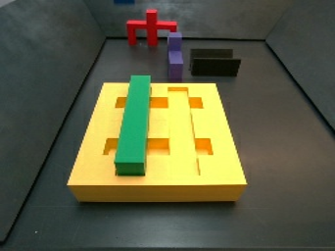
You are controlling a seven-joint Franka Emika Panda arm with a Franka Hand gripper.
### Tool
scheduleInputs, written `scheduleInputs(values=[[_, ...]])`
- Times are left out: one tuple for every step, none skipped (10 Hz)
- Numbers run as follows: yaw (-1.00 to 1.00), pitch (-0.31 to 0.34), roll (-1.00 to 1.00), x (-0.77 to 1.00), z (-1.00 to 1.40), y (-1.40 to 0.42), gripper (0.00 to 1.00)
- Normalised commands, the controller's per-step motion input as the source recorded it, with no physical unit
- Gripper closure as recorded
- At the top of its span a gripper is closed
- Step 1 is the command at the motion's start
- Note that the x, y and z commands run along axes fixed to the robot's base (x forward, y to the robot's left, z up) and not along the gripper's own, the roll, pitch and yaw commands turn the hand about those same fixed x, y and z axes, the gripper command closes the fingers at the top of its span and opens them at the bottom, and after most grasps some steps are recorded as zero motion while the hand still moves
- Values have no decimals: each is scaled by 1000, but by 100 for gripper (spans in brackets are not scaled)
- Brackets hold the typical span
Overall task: Pick up the blue object. Move up. Move to above the board. Insert the blue object.
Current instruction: Move to above the board.
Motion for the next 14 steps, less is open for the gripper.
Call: scheduleInputs(values=[[3, 74, 16, 16, 901, -3, 100], [5, 57, 16, 38, 391, -3, 100], [5, 57, 12, 48, 223, 1, 100], [2, 62, 8, 29, 173, -4, 100], [-26, 377, 12, 362, 205, -1400, 100], [-9, 365, 38, 361, 189, -1400, 100], [8, 350, 59, 375, 193, -1400, 100], [-2, 282, -31, 409, 190, -1400, 100], [0, 226, -30, 414, 190, -1400, 100], [11, 170, 13, 420, 199, -1400, 100], [10, 144, -16, 441, 202, -1400, 100], [8, 137, 9, 462, 206, -1400, 100], [10, 141, 8, 489, 214, -1400, 100], [11, 156, 26, 269, 102, -623, 100]])
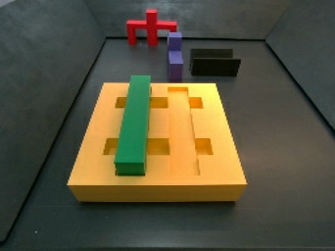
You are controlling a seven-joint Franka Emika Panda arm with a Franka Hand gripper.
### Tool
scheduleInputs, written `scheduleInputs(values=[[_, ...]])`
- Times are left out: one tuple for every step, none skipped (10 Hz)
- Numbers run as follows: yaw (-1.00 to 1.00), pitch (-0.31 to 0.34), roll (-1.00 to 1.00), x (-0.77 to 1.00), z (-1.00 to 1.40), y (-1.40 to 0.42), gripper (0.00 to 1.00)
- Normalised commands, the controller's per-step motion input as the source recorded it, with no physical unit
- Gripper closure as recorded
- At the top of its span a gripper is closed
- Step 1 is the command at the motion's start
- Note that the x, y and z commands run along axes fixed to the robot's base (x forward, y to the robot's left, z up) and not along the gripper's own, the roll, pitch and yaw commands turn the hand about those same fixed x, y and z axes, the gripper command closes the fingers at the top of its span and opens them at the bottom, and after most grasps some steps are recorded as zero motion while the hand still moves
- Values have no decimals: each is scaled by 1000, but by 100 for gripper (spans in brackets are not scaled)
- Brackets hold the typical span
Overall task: Pick up the blue object. Move up. Move to above the board. Insert the blue object.
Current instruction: Move to above the board, then insert the blue object.
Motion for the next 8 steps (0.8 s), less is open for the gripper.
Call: scheduleInputs(values=[[4, 132, 37, 142, 52, -222, 100], [0, -183, 186, 0, -731, -17, 100], [0, -196, 163, -66, -760, 0, 100], [0, -239, 127, -177, -754, 0, 100], [0, -251, 116, -134, -723, 0, 100], [0, -271, 90, -37, -697, -11, 100], [0, -314, 47, 0, -634, -149, 100], [0, -314, 44, 0, -611, -43, 100]])
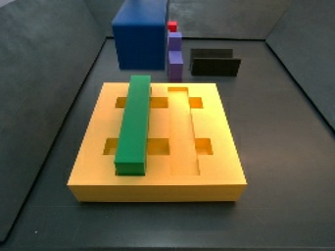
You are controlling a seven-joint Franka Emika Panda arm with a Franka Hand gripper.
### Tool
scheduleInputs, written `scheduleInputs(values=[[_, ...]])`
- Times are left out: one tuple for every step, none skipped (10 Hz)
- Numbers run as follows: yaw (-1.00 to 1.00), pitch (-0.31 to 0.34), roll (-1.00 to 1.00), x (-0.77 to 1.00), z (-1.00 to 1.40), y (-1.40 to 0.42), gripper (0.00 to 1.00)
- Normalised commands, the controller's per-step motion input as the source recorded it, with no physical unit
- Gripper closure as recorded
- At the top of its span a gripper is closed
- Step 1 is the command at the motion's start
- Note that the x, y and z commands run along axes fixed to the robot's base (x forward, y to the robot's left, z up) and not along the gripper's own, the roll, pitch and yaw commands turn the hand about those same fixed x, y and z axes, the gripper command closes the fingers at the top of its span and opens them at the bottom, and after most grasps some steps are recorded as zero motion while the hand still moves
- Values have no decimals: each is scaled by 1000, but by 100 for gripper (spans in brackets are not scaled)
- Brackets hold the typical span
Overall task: Pick up the blue object. Move up. Move to above the board. Insert the blue object.
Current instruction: Insert the blue object.
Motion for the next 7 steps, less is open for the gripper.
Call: scheduleInputs(values=[[9, -196, 34, 209, -806, 0, 100], [0, -59, 87, 446, -740, 0, 100], [0, 0, 126, 514, -686, 0, 100], [0, 0, 134, 440, -717, 0, 100], [0, 0, 111, 291, -646, 0, 100], [0, -31, 143, 9, -611, 0, 100], [0, -90, 164, 0, -649, 0, 100]])
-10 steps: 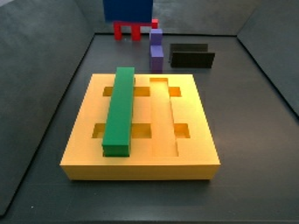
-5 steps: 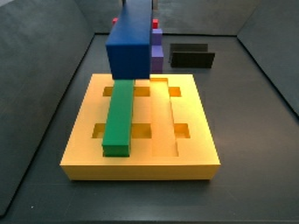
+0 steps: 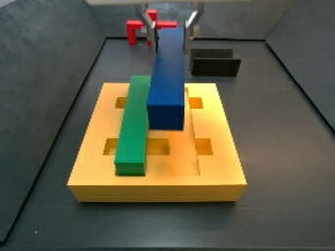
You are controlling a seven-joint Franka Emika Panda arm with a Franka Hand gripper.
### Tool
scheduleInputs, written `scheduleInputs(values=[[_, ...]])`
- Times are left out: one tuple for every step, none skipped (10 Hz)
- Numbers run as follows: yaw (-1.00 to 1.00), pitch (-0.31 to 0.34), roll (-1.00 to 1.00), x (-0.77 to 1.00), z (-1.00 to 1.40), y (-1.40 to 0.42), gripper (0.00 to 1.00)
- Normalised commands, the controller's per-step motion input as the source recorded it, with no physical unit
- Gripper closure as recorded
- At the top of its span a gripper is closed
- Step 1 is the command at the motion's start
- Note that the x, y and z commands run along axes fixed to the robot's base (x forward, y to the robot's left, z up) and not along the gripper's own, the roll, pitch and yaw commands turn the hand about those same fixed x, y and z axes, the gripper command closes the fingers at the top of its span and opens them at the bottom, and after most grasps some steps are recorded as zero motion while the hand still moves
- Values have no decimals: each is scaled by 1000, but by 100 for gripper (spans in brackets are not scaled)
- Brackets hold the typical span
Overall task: Pick up the blue object. Move up. Move to above the board. Insert the blue object.
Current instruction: Insert the blue object.
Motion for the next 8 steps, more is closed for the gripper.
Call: scheduleInputs(values=[[0, -80, 183, 117, -674, 0, 100], [37, -84, 210, 206, -671, 0, 100], [34, -63, 243, 260, -660, 0, 100], [0, -29, 206, 286, -566, 0, 100], [0, -109, 166, 0, -529, -40, 100], [0, -194, 0, -29, -660, 0, 100], [0, -191, 0, 0, -623, -31, 100], [109, -127, 0, 194, -494, -77, 100]])
